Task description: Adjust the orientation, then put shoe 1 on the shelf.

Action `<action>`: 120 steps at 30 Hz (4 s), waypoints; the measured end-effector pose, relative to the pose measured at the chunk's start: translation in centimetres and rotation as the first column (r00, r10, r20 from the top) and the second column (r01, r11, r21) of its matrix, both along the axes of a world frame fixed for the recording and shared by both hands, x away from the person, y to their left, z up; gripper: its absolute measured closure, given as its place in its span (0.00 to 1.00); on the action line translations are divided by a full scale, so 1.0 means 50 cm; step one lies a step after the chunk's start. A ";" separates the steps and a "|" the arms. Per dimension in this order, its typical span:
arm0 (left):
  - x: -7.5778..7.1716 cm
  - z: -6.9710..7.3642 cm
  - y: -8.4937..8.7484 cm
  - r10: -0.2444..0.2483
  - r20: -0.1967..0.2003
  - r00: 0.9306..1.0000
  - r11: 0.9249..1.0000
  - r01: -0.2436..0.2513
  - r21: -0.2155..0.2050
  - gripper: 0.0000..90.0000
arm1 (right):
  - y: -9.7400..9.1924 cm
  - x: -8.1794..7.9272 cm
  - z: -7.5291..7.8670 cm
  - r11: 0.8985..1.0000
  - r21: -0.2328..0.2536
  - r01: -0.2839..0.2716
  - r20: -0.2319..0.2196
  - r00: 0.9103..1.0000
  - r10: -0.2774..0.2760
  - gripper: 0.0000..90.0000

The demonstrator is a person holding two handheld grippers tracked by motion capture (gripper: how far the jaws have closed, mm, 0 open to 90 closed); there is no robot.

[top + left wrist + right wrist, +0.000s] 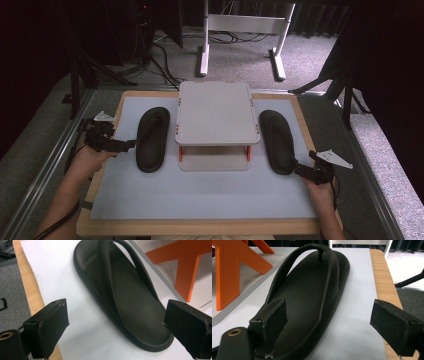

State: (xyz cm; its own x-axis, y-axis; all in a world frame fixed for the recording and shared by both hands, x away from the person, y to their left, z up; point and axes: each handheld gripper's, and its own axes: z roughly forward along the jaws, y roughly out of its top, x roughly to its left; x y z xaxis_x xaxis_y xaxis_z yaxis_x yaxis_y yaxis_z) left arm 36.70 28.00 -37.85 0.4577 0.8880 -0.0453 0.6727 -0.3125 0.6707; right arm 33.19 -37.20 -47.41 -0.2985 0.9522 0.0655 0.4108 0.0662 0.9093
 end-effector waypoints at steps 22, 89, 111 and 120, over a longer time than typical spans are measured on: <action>0.095 0.037 -0.046 -0.043 -0.200 0.979 0.995 0.059 0.078 0.07 | 0.000 0.003 -0.001 1.000 0.001 -0.002 -0.017 1.000 0.002 0.15; 0.248 -0.001 -0.126 0.156 -0.397 0.905 0.976 -0.078 0.204 0.82 | 0.010 0.002 -0.004 0.999 -0.038 -0.025 -0.021 0.999 0.024 0.17; 0.206 0.197 -0.129 0.169 -0.353 0.920 0.978 -0.112 0.176 0.82 | 0.013 0.000 -0.005 0.998 -0.054 -0.026 -0.018 1.000 0.025 0.13; 0.194 0.266 -0.154 0.164 -0.344 0.925 0.978 -0.108 0.177 0.82 | 0.014 0.001 -0.005 0.998 -0.057 -0.029 -0.022 0.999 0.027 0.13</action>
